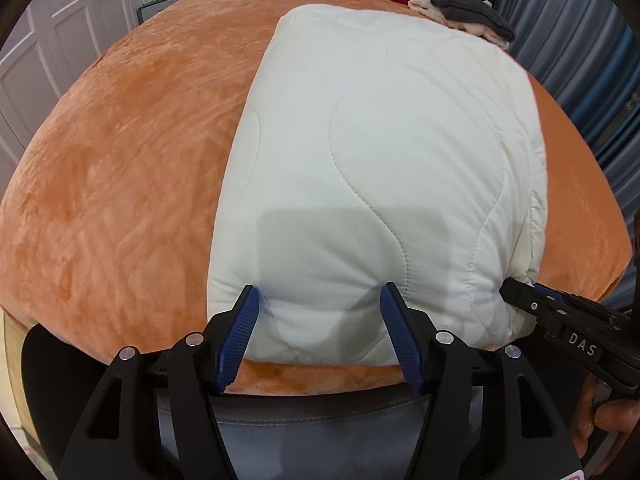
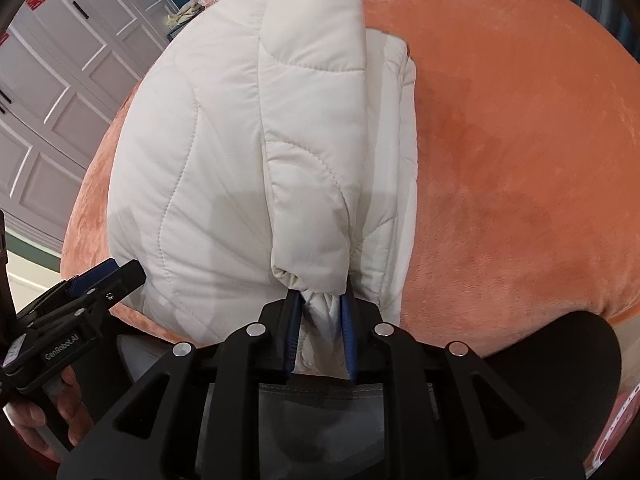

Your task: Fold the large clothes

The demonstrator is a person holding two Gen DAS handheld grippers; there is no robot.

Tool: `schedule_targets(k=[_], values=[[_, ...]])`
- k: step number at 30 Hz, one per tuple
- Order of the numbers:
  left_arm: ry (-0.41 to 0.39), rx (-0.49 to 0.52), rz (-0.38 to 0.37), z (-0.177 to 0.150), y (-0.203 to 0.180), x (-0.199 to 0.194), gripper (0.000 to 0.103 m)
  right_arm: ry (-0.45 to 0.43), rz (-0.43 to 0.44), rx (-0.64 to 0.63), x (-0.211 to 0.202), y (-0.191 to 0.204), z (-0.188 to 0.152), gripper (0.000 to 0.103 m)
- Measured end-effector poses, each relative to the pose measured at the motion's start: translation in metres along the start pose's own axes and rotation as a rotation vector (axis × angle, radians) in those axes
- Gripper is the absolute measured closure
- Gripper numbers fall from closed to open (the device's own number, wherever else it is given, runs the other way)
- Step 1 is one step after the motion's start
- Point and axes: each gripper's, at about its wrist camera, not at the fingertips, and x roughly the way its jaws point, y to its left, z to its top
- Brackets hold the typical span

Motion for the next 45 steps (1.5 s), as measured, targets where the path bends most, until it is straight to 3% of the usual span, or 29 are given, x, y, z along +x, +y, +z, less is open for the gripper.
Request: schedule_targets(k=[17, 20, 22, 25, 28, 31, 33, 34, 38, 42, 43, 44, 45], values=[[-0.030, 0.019, 0.071, -0.002, -0.011, 0.011, 0.042, 0.000, -0.042, -0.005, 0.014, 0.012, 0.007, 0.086], [-0.040, 0.018, 0.056, -0.001, -0.009, 0.003, 0.042, -0.008, 0.000, 0.015, 0.011, 0.011, 0.006, 0.084], [-0.053, 0.014, 0.025, -0.001, -0.005, -0.009, 0.043, -0.014, 0.049, 0.060, -0.002, 0.002, 0.004, 0.080], [-0.086, -0.002, -0.025, 0.002, 0.010, -0.036, 0.043, -0.065, 0.100, 0.124, -0.039, -0.006, 0.001, 0.065], [-0.133, -0.039, -0.049, 0.017, 0.030, -0.059, 0.042, -0.141, 0.105, 0.119, -0.074, -0.002, 0.011, 0.062], [-0.197, -0.077, -0.050, 0.047, 0.046, -0.073, 0.042, -0.215, 0.110, 0.108, -0.094, 0.008, 0.037, 0.056], [-0.229, -0.087, -0.043, 0.068, 0.051, -0.077, 0.042, -0.268, 0.128, 0.138, -0.100, 0.012, 0.061, 0.040], [-0.250, -0.089, -0.046, 0.083, 0.053, -0.077, 0.042, -0.289, 0.129, 0.149, -0.101, 0.014, 0.071, 0.037], [-0.262, -0.099, -0.039, 0.135, 0.055, -0.058, 0.042, -0.309, 0.114, 0.258, -0.073, 0.016, 0.125, 0.029], [-0.225, -0.121, -0.051, 0.169, 0.051, -0.031, 0.042, -0.226, 0.073, 0.376, -0.019, 0.007, 0.149, 0.031], [-0.215, -0.119, -0.048, 0.176, 0.048, -0.024, 0.042, -0.197, 0.067, 0.375, -0.008, 0.008, 0.153, 0.039], [-0.208, -0.111, -0.053, 0.180, 0.045, -0.018, 0.042, -0.148, 0.076, 0.377, 0.010, 0.008, 0.155, 0.064], [-0.199, -0.104, -0.057, 0.185, 0.040, -0.010, 0.042, -0.149, 0.090, 0.386, 0.014, 0.008, 0.152, 0.079]])
